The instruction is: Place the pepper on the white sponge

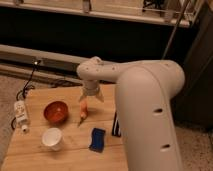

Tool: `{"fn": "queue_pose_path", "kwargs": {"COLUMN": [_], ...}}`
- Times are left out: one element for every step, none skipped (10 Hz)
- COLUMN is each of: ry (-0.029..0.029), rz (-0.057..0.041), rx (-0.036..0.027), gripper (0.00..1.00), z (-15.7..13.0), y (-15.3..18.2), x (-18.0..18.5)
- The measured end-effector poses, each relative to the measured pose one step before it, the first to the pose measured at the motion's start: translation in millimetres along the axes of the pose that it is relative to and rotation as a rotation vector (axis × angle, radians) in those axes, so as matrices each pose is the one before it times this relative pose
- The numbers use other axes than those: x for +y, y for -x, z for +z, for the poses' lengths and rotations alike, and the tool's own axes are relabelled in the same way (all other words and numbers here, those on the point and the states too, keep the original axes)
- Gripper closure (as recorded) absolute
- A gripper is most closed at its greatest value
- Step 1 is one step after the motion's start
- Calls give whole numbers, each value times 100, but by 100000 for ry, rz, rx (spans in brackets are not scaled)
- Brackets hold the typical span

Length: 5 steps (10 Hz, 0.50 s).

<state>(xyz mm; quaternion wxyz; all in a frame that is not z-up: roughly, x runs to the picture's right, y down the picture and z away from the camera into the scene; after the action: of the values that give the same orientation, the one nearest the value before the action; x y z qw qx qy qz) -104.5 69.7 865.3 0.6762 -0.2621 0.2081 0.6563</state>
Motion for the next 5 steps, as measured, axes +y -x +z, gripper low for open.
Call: {"fn": "queue_pose_path", "kwargs": {"ry": [-2129,-1188,-1519,-1433,-1275], "rz": [-1678,-802,-1233,-842,-736], "rx": [1219,947,1045,1094,1531], "gripper": [20,20,20,21,26], "z": [1336,794,862,762,895], "y": [-63,-149,-231,-237,-292], "x": [1164,643,812,494,423]}}
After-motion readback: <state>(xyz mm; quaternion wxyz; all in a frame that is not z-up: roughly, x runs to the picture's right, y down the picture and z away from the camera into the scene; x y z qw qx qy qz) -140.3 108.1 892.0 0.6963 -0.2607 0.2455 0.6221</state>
